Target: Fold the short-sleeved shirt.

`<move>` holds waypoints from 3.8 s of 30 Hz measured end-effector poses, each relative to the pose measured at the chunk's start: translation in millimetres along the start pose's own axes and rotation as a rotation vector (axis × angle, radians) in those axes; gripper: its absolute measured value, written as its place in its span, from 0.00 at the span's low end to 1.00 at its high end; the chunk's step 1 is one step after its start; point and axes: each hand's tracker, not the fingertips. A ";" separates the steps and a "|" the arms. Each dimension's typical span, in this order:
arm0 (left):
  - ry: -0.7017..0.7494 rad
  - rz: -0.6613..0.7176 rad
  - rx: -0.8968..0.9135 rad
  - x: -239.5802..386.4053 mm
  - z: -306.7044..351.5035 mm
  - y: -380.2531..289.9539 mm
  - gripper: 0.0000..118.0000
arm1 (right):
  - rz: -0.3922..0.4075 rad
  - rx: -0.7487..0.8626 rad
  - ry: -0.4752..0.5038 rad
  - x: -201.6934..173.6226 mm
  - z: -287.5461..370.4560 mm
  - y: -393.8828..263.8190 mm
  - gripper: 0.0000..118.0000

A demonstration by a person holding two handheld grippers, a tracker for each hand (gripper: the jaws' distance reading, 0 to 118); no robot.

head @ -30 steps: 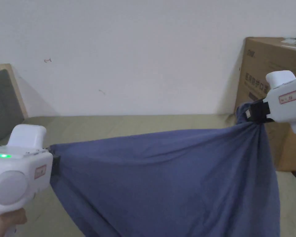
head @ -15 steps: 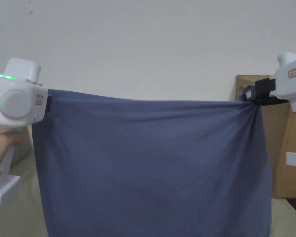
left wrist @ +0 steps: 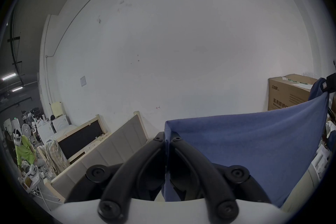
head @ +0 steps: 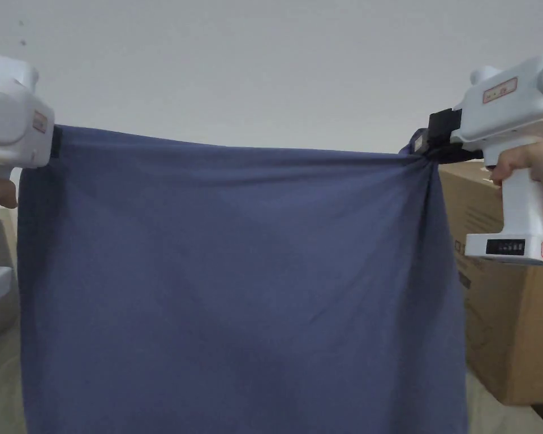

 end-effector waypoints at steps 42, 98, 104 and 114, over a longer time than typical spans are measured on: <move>-0.170 0.035 -0.576 114.6 -153.9 -388.9 0.01 | -0.057 -0.487 -0.120 123.0 -139.4 -324.2 0.06; -0.345 0.072 -0.607 14.7 232.1 -468.7 0.25 | -0.078 -0.264 -0.197 39.3 231.7 -505.2 0.08; -0.320 0.064 -0.639 20.8 237.6 -485.7 0.00 | 0.021 -0.348 -0.196 22.0 228.7 -523.2 0.00; -0.285 0.043 -0.711 7.3 225.8 -507.3 0.00 | -0.020 -0.411 -0.191 27.7 221.9 -544.9 0.00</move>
